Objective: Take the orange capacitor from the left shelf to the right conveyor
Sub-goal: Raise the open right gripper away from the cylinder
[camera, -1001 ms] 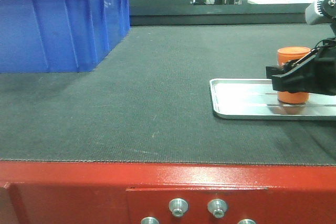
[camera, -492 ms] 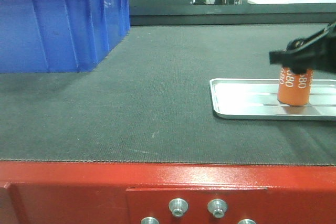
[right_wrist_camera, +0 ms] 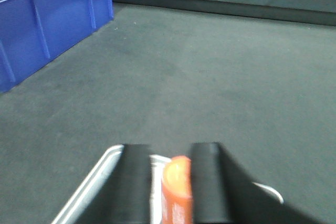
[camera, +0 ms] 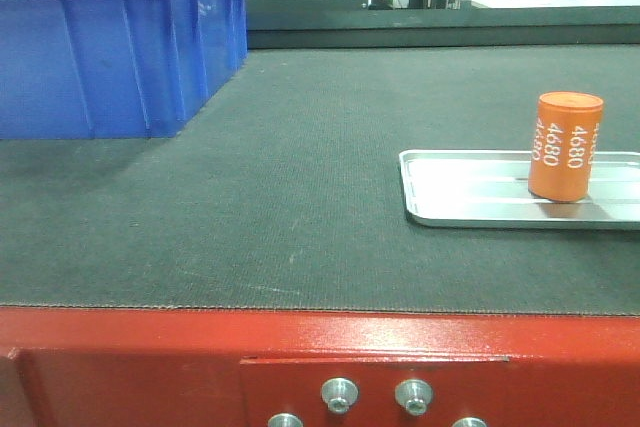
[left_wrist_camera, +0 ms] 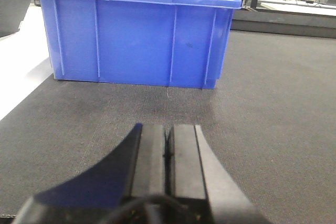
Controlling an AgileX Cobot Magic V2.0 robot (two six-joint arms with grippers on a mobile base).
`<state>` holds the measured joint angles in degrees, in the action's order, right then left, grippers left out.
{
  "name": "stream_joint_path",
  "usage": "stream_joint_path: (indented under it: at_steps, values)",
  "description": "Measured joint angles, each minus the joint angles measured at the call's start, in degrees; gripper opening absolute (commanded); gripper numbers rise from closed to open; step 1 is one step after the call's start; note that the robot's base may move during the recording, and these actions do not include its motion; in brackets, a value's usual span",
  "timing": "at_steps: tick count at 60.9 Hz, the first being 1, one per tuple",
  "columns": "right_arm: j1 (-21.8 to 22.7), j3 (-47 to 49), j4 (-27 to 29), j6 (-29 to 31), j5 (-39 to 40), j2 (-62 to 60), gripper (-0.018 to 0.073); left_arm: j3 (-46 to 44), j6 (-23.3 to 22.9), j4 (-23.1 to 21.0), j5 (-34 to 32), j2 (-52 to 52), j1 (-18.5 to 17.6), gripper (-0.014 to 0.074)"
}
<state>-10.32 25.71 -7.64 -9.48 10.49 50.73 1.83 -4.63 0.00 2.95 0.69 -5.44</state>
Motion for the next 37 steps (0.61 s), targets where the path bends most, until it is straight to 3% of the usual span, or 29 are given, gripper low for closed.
stream_joint_path:
  at_steps: [2,16,37]
  values:
    - [-0.1,0.0,0.0,-0.1,-2.2,-1.7,0.0031,0.0,0.0,0.0,0.0,0.0,0.0,-0.0105]
    - [-0.2,-0.2,0.0,-0.2,-15.9,-14.0,0.0049,0.0,0.0,0.0,0.0,0.0,0.0,-0.0105]
    - [-0.2,-0.2,0.0,-0.2,-18.4,-17.8,0.0049,0.0,0.0,0.0,0.0,0.0,0.0,-0.0105]
